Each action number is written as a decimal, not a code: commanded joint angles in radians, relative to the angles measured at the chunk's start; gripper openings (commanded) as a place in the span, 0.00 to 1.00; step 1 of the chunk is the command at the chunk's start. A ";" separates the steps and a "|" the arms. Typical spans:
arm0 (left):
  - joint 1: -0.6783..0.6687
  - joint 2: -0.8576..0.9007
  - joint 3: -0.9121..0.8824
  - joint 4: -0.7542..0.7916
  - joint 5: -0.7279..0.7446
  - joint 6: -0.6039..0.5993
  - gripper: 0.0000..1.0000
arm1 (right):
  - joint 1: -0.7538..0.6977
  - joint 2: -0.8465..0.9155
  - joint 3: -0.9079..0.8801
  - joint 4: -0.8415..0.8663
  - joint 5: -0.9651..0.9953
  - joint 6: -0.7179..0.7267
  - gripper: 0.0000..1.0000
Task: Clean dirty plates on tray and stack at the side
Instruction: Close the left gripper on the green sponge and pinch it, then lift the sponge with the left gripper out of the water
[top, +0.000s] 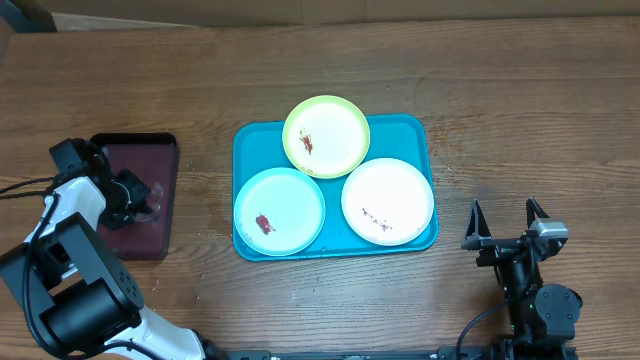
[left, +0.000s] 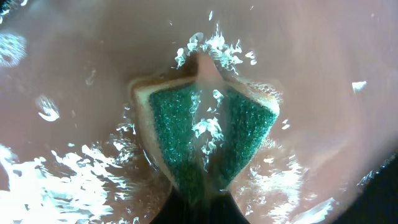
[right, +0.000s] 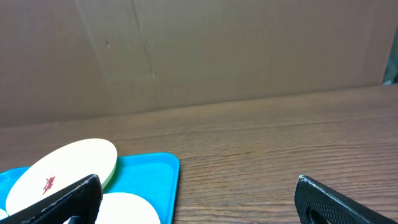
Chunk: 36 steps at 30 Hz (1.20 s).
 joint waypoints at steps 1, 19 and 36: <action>0.000 0.020 0.018 -0.025 -0.042 -0.002 0.04 | -0.005 -0.012 -0.010 0.005 0.007 -0.001 1.00; -0.006 -0.180 0.329 -0.315 0.013 0.036 0.04 | -0.005 -0.012 -0.010 0.005 0.007 -0.001 1.00; 0.007 -0.122 0.505 -0.479 0.178 0.121 0.04 | -0.005 -0.012 -0.010 0.005 0.007 -0.001 1.00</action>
